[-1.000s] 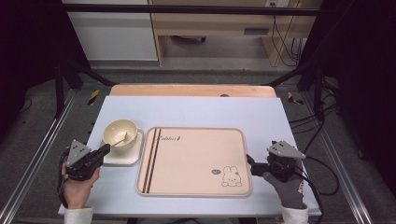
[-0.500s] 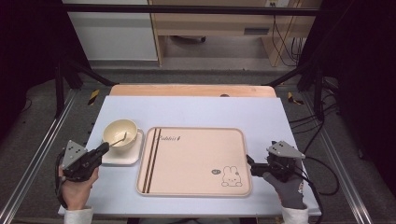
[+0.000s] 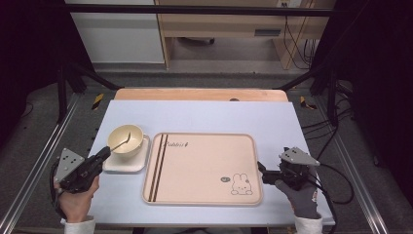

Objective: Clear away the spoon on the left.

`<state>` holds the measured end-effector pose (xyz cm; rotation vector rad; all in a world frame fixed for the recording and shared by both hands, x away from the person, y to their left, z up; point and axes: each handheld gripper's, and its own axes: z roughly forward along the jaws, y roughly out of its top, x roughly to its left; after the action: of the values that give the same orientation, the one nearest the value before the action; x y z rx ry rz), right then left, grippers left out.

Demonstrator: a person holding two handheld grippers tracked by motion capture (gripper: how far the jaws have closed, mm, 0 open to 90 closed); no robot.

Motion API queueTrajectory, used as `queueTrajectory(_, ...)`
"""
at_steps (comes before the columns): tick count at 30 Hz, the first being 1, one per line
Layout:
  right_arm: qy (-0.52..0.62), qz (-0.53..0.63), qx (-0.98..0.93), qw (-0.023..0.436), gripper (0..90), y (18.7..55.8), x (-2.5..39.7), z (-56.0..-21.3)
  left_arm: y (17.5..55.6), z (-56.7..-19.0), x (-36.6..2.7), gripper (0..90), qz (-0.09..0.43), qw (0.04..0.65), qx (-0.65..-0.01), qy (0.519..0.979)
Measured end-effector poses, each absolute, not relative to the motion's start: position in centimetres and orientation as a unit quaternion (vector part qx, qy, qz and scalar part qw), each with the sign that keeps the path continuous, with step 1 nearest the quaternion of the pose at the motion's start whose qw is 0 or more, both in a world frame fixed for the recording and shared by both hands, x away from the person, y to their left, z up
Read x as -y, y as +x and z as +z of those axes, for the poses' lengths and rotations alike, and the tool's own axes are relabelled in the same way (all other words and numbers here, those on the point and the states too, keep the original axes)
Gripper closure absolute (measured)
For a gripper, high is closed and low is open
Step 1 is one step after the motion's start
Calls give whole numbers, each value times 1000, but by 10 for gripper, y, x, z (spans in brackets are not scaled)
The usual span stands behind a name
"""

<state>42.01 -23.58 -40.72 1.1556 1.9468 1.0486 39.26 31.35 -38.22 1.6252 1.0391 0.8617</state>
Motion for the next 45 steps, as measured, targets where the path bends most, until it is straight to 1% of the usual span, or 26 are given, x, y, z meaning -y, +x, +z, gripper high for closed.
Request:
queueTrajectory(9,438,399,-740,317,11,420,236,-407,380,-368,-310,887,361,516,-415,656)
queueTrajectory(20,438,398,-741,317,11,420,236,-407,372,-361,-301,887,361,533,-396,655)
queueTrajectory(45,437,396,-744,314,10,421,235,-409,379,-368,-261,887,336,522,-355,700)
